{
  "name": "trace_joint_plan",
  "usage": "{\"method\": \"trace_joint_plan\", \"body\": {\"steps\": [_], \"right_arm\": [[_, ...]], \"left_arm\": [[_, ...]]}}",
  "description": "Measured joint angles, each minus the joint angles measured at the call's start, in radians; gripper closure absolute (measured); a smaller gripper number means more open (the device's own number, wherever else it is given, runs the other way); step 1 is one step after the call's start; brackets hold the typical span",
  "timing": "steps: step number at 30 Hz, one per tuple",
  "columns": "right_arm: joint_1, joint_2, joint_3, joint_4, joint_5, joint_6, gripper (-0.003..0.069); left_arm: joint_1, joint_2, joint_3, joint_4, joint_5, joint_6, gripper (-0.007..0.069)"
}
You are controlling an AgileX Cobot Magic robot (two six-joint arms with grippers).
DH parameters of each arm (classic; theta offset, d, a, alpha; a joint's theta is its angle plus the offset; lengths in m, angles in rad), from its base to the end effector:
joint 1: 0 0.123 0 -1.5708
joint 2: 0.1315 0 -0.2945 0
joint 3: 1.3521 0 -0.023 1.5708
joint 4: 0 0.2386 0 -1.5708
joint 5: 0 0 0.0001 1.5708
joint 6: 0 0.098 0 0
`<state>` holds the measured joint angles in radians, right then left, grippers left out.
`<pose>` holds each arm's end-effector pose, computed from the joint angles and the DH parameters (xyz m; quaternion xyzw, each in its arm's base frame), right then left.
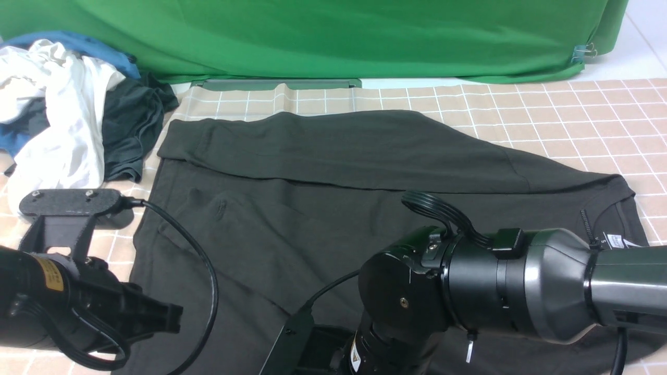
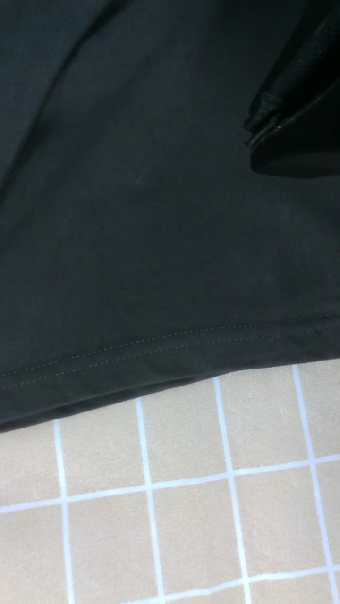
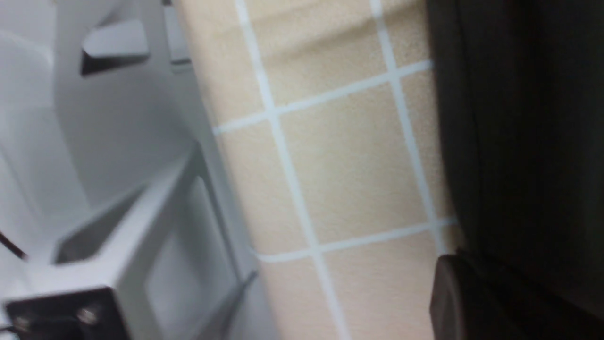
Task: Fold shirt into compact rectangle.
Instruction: 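Grab the top left corner of the dark shirt with the left gripper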
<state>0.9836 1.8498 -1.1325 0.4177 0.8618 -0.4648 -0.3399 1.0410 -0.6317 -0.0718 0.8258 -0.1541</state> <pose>0.1606 0.2958 0.1785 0.5513 -0.8174 -0.1670 0.0044 0.1487 -0.0581 0.2515 0.0725 0.9746 -0.0812 0.1958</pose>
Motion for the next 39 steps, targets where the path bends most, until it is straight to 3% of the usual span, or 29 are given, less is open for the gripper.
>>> {"method": "trace_joint_plan", "body": {"steps": [4, 7, 12, 14, 17, 19, 24, 31, 35, 38, 39], "right_arm": [[0.002, 0.0, 0.0, 0.041, 0.03, 0.018, 0.0554], [0.01, 0.0, 0.0, 0.054, 0.065, 0.021, 0.0472], [0.01, -0.012, -0.025, 0.052, 0.161, 0.025, 0.0393], [0.005, -0.029, -0.05, 0.048, 0.192, 0.044, 0.0429], [-0.034, -0.094, -0.102, 0.005, 0.202, 0.07, 0.0578], [-0.073, -0.146, -0.117, -0.044, 0.198, 0.093, 0.0615], [-0.218, -0.259, -0.12, -0.125, 0.221, 0.121, 0.062], [-0.36, -0.306, -0.12, -0.141, 0.242, 0.121, 0.062], [-0.37, -0.308, -0.12, -0.141, 0.244, 0.121, 0.062], [-0.37, -0.308, -0.12, -0.14, 0.248, 0.121, 0.0622], [-0.37, -0.308, -0.12, -0.14, 0.248, 0.121, 0.0622]], "left_arm": [[0.0, 0.0, 0.0, 0.004, 0.005, 0.0, 0.0606], [0.003, 0.0, 0.0, 0.018, 0.013, -0.003, 0.0606], [0.077, 0.0, -0.04, 0.044, 0.019, -0.057, 0.0606], [0.118, 0.009, -0.08, 0.044, 0.019, -0.063, 0.0606], [0.222, 0.081, -0.199, 0.034, 0.019, -0.059, 0.0606], [0.28, 0.16, -0.288, -0.006, 0.027, -0.002, 0.0606], [0.352, 0.39, -0.507, -0.136, 0.035, 0.13, 0.0606], [0.352, 0.753, -0.837, -0.152, 0.034, 0.147, 0.0596], [0.35, 0.913, -0.971, -0.146, 0.055, 0.146, 0.0526], [0.35, 1.055, -1.077, -0.146, 0.11, 0.133, 0.0396], [0.35, 1.061, -1.081, -0.146, 0.113, 0.131, 0.0389]]}}
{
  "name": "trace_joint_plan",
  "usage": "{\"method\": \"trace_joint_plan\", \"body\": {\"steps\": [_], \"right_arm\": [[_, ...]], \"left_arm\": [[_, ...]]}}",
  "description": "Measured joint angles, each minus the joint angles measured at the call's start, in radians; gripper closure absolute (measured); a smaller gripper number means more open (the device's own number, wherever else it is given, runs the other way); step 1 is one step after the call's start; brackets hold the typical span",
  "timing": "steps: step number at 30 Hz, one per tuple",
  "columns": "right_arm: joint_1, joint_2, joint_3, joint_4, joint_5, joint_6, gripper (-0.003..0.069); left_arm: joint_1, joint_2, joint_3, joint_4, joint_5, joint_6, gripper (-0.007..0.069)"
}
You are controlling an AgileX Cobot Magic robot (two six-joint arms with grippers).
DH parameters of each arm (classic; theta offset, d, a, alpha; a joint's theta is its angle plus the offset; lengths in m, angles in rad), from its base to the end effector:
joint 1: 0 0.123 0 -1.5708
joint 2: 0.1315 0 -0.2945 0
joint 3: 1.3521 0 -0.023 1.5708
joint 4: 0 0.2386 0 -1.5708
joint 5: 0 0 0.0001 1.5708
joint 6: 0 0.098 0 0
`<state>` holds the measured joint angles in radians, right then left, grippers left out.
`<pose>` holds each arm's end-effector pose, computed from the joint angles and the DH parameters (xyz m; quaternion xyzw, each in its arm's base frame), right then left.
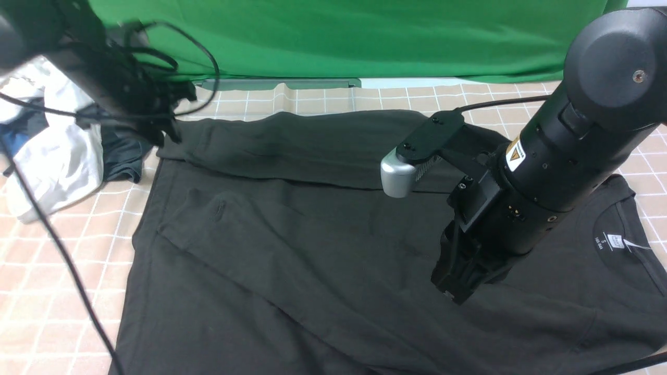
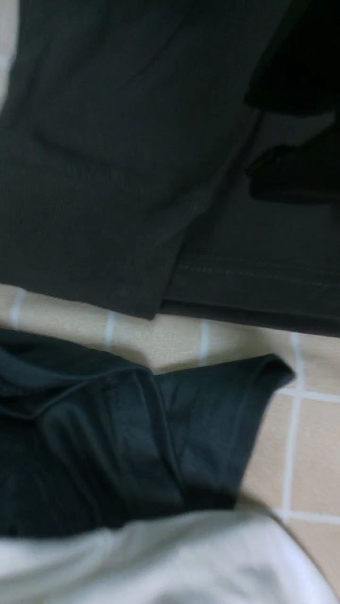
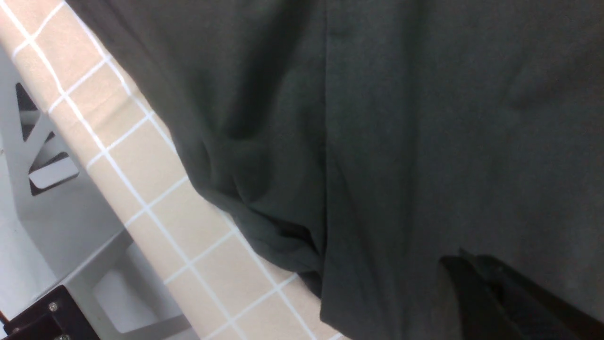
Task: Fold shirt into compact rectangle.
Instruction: 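Grab the top left corner of the dark shirt with the left gripper, then fold the left side of the dark shirt inward over its body with the left gripper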
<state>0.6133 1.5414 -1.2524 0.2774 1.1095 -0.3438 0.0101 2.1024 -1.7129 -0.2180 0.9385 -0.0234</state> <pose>0.2267 0.1889 0.2992 -0.4123 0.8925 0.1468 0.1094 0.4483 -0.0126 0.2151 -0.0654 0.9796 -0.0982 0.1626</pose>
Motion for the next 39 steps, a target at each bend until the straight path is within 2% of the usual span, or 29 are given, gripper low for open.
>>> {"method": "trace_joint_plan", "body": {"steps": [6, 10, 15, 18, 21, 23, 24, 27, 33, 38, 39], "right_arm": [[0.0, 0.0, 0.0, 0.0, 0.001, 0.0, 0.0622], [0.0, 0.0, 0.0, 0.0, 0.0, 0.0, 0.0622], [0.0, 0.0, 0.0, 0.001, -0.001, 0.0, 0.0622], [0.0, -0.001, 0.0, 0.001, -0.003, 0.0, 0.0622], [0.0, -0.002, 0.0, 0.001, -0.003, 0.0, 0.0622], [0.0, -0.002, 0.0, 0.001, -0.004, 0.0, 0.0622], [0.0, -0.002, 0.0, 0.001, -0.004, 0.0, 0.0622], [0.0, -0.002, 0.0, 0.001, -0.004, 0.0, 0.0622], [0.0, -0.002, 0.0, -0.007, -0.014, 0.0, 0.0622], [0.0, -0.002, 0.0, -0.137, -0.084, 0.025, 0.0622], [0.0, -0.002, 0.0, -0.217, -0.102, 0.064, 0.0622]], "left_arm": [[0.0, 0.126, -0.057, -0.001, -0.003, -0.07, 0.017], [0.0, 0.14, -0.063, -0.006, -0.05, -0.091, 0.0114], [0.0, 0.15, -0.066, -0.007, -0.101, -0.123, 0.0123], [0.0, 0.156, -0.068, -0.005, -0.124, -0.129, 0.0204], [0.0, 0.161, -0.068, -0.002, -0.139, -0.123, 0.037], [0.0, 0.164, -0.07, -0.002, -0.143, -0.09, 0.0515], [0.0, 0.165, -0.075, -0.002, -0.141, -0.073, 0.0554], [0.0, 0.157, -0.082, -0.001, -0.112, -0.055, 0.0589], [0.0, 0.053, -0.087, 0.011, -0.023, -0.043, 0.0589], [-0.001, -0.058, -0.094, 0.024, 0.127, -0.022, 0.0589], [-0.001, -0.074, -0.091, 0.029, 0.163, -0.022, 0.0589]]}}
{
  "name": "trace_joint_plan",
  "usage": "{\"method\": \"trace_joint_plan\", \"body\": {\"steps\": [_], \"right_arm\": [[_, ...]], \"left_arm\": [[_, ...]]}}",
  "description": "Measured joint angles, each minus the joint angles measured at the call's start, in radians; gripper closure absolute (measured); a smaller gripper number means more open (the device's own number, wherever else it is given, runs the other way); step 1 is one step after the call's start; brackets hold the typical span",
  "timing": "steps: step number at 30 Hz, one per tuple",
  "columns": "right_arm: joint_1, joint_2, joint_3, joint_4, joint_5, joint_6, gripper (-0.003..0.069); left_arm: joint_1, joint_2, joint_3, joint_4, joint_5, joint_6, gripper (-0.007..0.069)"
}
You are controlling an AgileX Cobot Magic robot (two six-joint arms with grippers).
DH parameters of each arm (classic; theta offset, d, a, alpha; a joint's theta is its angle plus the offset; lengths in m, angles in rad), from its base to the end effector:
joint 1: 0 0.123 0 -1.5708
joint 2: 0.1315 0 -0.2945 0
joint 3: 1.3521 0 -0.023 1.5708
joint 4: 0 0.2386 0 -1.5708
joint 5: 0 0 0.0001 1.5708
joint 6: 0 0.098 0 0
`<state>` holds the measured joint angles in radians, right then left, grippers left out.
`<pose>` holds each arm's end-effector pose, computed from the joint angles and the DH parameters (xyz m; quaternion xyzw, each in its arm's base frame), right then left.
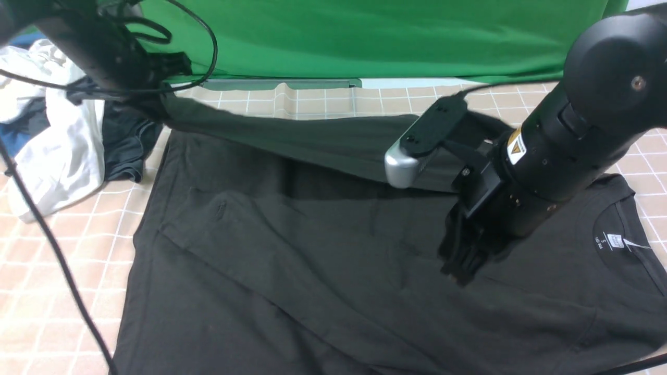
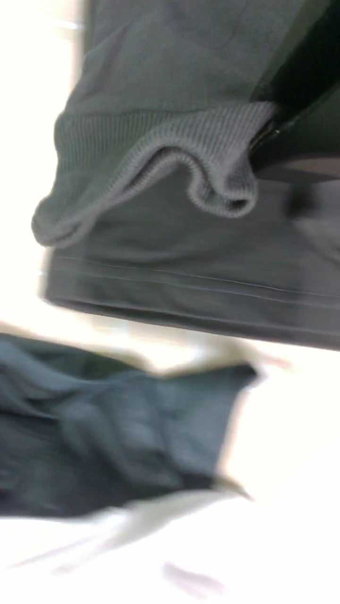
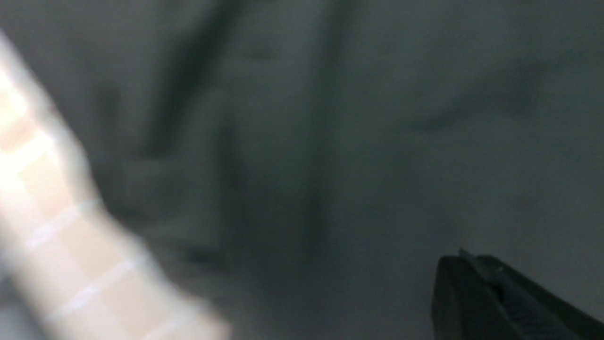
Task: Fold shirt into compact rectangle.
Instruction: 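Fold the left side of the dark shirt inward over its body with the left gripper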
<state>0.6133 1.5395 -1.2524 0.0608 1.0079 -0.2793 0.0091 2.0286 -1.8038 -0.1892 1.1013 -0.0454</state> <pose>0.2446 0.1783 0.2997 -0.4141 0.8917 0.0578 0.1732 0.4354 -0.0125 0.2667 -0.0550 0.9807 -0.0931 0.1628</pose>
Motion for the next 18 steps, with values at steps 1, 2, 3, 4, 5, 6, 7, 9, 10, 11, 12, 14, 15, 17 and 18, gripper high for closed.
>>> {"method": "trace_joint_plan", "body": {"steps": [1, 2, 3, 4, 5, 6, 7, 9, 10, 11, 12, 14, 15, 17, 18], "right_arm": [[0.0, 0.0, 0.0, -0.061, -0.011, 0.033, 0.0622], [0.0, 0.0, 0.0, -0.076, -0.012, 0.04, 0.0622], [0.0, 0.0, 0.0, -0.184, -0.019, 0.096, 0.0622], [0.0, 0.0, 0.0, -0.214, -0.021, 0.111, 0.0622], [-0.002, 0.0, 0.0, -0.247, -0.022, 0.128, 0.0622], [-0.008, 0.0, 0.0, -0.275, -0.024, 0.142, 0.0622], [-0.018, 0.0, 0.0, -0.291, -0.029, 0.151, 0.0622], [-0.032, 0.0, 0.0, -0.3, -0.035, 0.157, 0.0622], [-0.06, 0.0, 0.0, -0.304, -0.047, 0.175, 0.0622], [-0.077, 0.0, 0.0, -0.305, -0.056, 0.184, 0.0622], [-0.096, 0.0, 0.0, -0.306, -0.061, 0.194, 0.0622], [-0.121, 0.0, 0.0, -0.31, -0.071, 0.202, 0.0622], [-0.14, 0.0, 0.0, -0.313, -0.073, 0.205, 0.0622], [-0.161, 0.0, 0.0, -0.315, -0.074, 0.207, 0.0622], [-0.168, 0.0, 0.0, -0.316, -0.075, 0.207, 0.0622]], "left_arm": [[0.0, -0.015, 0.012, 0.007, 0.025, 0.0, 0.0589], [0.0, -0.018, 0.015, 0.009, 0.035, 0.0, 0.0589], [0.0, -0.053, 0.059, 0.014, 0.056, 0.0, 0.0589], [0.0, -0.073, 0.085, 0.015, 0.06, 0.0, 0.0589], [0.0, -0.089, 0.109, 0.015, 0.059, 0.0, 0.0589], [0.0, -0.12, 0.151, 0.016, 0.056, 0.0, 0.0589], [0.0, -0.161, 0.208, 0.016, 0.044, -0.007, 0.0589], [0.0, -0.204, 0.268, 0.016, 0.029, -0.02, 0.0589], [0.0, -0.265, 0.358, 0.016, 0.007, -0.037, 0.0589], [0.0, -0.316, 0.416, 0.013, -0.009, -0.056, 0.0589], [0.0, -0.337, 0.452, 0.01, -0.015, -0.06, 0.0589], [0.0, -0.388, 0.52, -0.005, -0.025, -0.066, 0.0589], [0.0, -0.423, 0.559, -0.015, -0.03, -0.074, 0.0589], [0.0, -0.472, 0.634, -0.027, -0.037, -0.092, 0.0589], [0.0, -0.489, 0.67, -0.03, -0.042, -0.099, 0.0589]]}}
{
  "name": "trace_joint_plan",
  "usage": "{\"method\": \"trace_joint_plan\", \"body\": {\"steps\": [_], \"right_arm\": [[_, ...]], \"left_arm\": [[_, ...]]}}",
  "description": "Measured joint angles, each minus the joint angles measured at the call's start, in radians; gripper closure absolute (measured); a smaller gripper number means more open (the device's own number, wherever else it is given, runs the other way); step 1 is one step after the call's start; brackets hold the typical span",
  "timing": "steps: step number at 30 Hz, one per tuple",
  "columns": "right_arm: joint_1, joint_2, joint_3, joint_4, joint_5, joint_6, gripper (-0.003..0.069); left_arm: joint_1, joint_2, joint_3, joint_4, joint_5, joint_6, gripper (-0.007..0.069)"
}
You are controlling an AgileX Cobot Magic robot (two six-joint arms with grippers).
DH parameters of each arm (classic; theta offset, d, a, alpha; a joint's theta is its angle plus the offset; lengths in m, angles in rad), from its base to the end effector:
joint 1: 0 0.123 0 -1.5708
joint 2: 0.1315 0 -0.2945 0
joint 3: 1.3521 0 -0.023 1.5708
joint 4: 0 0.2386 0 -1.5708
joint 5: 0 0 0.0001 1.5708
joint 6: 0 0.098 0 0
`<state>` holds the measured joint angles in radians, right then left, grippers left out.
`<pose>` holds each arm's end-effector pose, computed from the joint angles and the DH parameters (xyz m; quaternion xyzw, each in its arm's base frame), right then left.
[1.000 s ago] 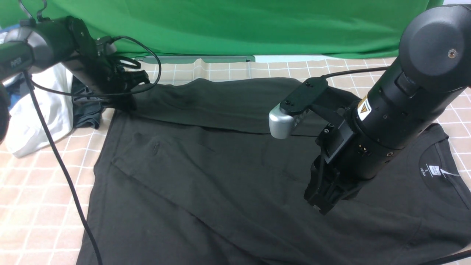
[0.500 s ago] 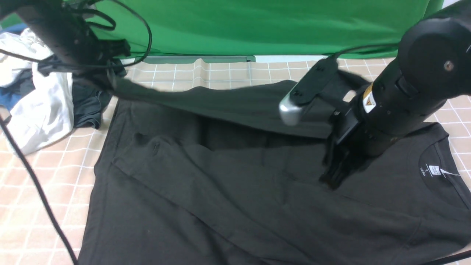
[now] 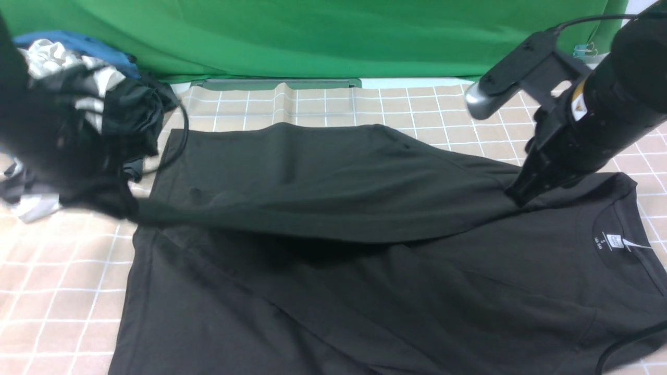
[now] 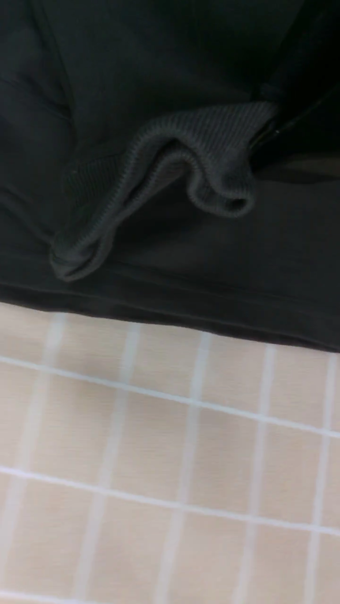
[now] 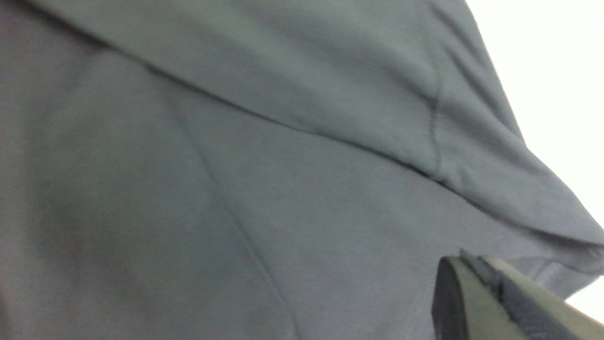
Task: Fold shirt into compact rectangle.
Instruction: 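Fold the left side of the dark shirt inward over its body with the left gripper, then grasp the near edge of the shirt at its hem and shoulder corners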
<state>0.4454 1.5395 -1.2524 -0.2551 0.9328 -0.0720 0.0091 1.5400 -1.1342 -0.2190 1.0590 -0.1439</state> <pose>0.2882 0.1156 0.3049 -0.2977 0.9227 -0.0742 0.2334 0.2829 -0.0160 0.2689 -0.1196 0.9831 -0.1062 0.0889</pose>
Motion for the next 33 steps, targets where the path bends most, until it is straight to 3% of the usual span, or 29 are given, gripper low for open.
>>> {"method": "trace_joint_plan", "body": {"steps": [11, 14, 18, 22, 33], "right_arm": [[-0.003, 0.0, 0.001, 0.014, -0.01, 0.001, 0.0622], [-0.003, 0.0, 0.001, 0.024, -0.011, 0.001, 0.0622], [-0.011, 0.0, 0.002, 0.026, 0.016, 0.001, 0.0622], [-0.024, 0.0, 0.002, 0.029, 0.033, 0.002, 0.0622], [-0.026, 0.0, 0.002, 0.094, 0.037, -0.01, 0.0622]], "left_arm": [[0.0, -0.047, 0.237, -0.027, -0.071, -0.007, 0.0571], [0.0, -0.048, 0.248, -0.027, -0.073, 0.022, 0.0504], [0.0, -0.049, 0.248, -0.027, -0.048, 0.047, 0.0361], [-0.006, -0.055, 0.261, -0.005, 0.032, 0.05, 0.0312], [-0.217, -0.113, 0.458, 0.074, 0.008, -0.055, 0.03]]}}
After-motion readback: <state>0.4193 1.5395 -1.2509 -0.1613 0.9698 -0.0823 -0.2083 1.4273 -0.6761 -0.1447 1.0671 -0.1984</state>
